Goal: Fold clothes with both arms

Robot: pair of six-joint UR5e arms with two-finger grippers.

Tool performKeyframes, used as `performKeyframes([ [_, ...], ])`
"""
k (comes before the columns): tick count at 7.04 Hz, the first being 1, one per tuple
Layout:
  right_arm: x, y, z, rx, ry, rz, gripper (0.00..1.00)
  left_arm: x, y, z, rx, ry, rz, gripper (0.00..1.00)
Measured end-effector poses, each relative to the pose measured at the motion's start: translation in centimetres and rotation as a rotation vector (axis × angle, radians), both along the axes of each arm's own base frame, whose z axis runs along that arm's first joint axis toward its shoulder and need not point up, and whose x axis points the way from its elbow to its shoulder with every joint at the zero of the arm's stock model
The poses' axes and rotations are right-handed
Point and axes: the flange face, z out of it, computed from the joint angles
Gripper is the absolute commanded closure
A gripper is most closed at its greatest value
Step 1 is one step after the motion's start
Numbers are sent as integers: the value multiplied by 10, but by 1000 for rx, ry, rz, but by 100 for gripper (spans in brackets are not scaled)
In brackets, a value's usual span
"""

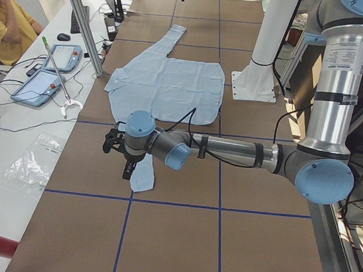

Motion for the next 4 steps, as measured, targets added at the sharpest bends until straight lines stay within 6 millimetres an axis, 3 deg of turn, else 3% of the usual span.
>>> performKeyframes([
  [2,3,-3,2,-9,1,11,0,-10,29,-9,4,-3,-14,0],
  [4,3,-4,18,-29,11,13,0,-10,43,-14,9,-3,-13,0],
])
